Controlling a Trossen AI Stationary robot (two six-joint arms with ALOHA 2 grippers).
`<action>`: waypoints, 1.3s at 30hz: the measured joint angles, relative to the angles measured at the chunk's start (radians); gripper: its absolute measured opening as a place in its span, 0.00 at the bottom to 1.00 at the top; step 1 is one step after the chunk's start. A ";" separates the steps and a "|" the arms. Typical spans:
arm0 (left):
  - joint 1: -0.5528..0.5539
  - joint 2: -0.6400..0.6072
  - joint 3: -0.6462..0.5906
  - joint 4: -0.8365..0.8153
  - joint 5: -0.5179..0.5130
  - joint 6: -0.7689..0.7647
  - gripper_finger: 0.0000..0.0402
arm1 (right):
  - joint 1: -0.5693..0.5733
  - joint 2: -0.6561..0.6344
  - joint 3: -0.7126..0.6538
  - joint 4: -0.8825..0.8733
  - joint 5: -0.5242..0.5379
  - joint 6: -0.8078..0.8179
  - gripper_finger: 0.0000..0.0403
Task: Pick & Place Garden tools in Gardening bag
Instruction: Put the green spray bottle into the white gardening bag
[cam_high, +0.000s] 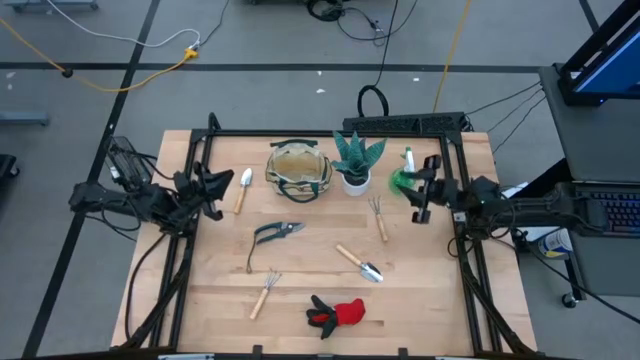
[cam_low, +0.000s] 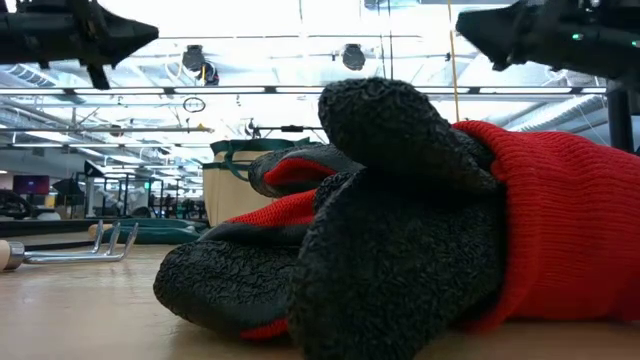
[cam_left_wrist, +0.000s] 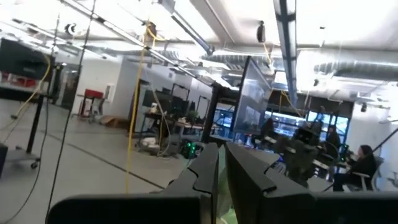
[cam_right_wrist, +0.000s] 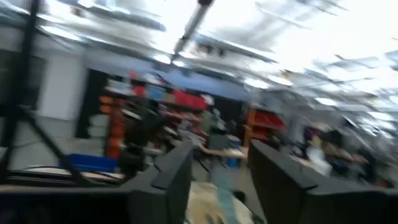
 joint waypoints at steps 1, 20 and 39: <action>0.000 0.018 0.017 -0.003 0.000 0.012 0.08 | 0.000 0.001 0.010 -0.017 0.033 0.007 0.41; 0.001 0.319 0.352 -0.231 -0.012 0.192 0.08 | -0.001 0.007 0.327 -0.855 0.590 0.131 0.46; 0.002 0.410 0.352 -0.280 -0.291 0.163 0.08 | -0.056 0.018 0.232 -0.953 0.735 0.331 0.46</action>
